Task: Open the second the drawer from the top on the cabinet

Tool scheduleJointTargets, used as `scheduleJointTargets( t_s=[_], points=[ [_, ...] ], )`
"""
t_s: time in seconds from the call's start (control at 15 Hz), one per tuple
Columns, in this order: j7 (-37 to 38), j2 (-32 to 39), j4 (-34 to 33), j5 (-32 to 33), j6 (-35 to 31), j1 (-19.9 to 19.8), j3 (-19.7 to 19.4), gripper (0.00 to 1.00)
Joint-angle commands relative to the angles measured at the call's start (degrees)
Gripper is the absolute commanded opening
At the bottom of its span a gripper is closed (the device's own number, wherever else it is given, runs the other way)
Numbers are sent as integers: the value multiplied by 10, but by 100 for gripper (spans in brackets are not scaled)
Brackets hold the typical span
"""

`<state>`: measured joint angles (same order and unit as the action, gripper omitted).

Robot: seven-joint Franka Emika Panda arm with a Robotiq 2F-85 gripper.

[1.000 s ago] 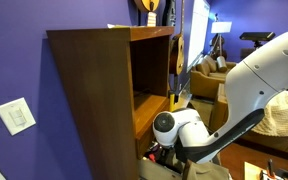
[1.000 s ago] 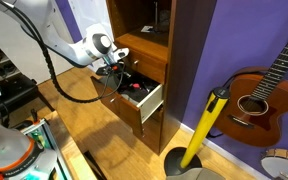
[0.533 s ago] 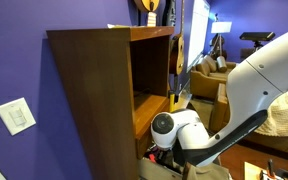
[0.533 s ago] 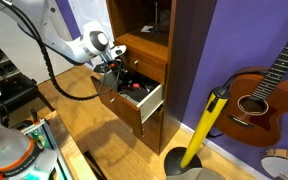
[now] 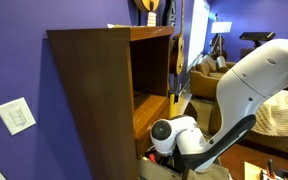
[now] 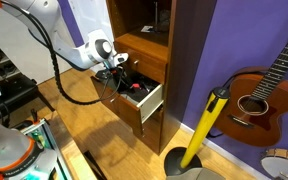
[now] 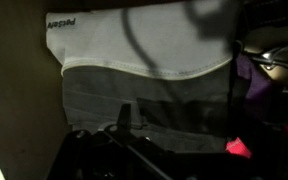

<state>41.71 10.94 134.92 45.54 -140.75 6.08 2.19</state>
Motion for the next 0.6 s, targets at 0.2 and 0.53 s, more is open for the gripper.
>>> scheduleJointTargets(
  t_s=[0.2, 0.53],
  points=[
    [29, 62, -33, 30, -22, 6, -27, 100],
    [44, 82, -43, 65, -20, 3, -42, 100]
  ],
)
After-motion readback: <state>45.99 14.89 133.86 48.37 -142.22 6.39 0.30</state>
